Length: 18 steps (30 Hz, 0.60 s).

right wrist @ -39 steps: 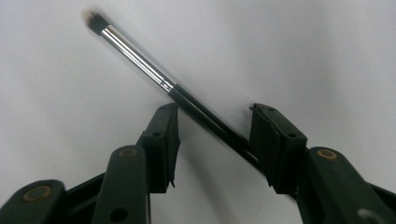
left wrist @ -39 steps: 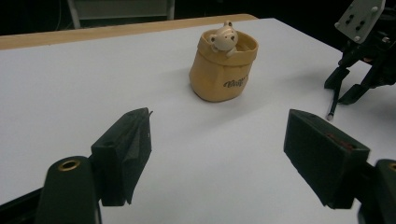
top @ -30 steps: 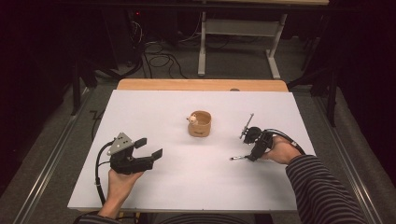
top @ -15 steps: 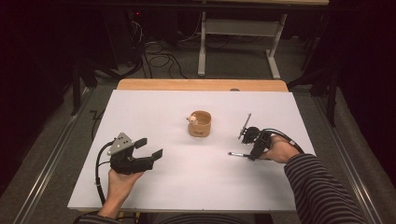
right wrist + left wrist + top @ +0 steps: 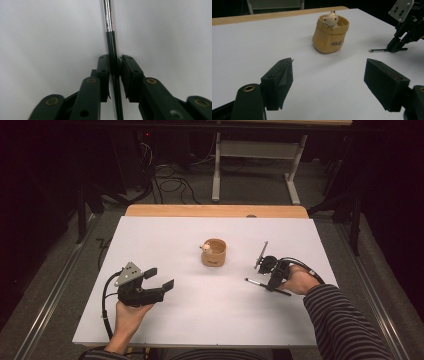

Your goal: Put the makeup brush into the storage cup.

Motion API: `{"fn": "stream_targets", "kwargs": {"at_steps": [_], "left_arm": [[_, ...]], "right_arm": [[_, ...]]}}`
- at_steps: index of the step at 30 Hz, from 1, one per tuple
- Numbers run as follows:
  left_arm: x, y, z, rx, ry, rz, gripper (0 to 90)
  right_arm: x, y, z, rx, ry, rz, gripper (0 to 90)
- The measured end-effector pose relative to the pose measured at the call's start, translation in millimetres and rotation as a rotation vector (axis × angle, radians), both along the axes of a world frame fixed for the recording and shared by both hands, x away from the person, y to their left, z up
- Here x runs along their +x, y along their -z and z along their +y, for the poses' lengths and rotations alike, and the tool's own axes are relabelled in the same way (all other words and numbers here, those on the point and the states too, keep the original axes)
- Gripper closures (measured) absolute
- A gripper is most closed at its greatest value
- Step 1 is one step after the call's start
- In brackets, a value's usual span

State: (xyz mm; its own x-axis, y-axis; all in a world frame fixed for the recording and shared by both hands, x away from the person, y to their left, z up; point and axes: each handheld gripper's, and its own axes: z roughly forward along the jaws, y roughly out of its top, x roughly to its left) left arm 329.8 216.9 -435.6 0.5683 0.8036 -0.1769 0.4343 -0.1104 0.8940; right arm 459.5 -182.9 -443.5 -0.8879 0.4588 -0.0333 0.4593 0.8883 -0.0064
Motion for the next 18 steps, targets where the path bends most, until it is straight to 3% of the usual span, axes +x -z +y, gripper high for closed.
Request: {"fn": "stream_targets", "kwargs": {"at_steps": [4,11,18], "left_arm": [[0.0,0.1,-0.2,0.001,0.000,-0.001,23.7],[0.1,0.1,-0.5,0.002,0.001,-0.002,23.7],[-0.2,-0.2,0.0,-0.001,-0.001,-0.003,23.7]], "right_arm": [[0.9,0.1,1.8,-0.005,0.002,-0.004,72.4],[2.3,0.1,7.3,-0.011,0.002,-0.005,71.8],[2.9,0.9,14.2,-0.020,-0.009,0.000,78.7]]}}
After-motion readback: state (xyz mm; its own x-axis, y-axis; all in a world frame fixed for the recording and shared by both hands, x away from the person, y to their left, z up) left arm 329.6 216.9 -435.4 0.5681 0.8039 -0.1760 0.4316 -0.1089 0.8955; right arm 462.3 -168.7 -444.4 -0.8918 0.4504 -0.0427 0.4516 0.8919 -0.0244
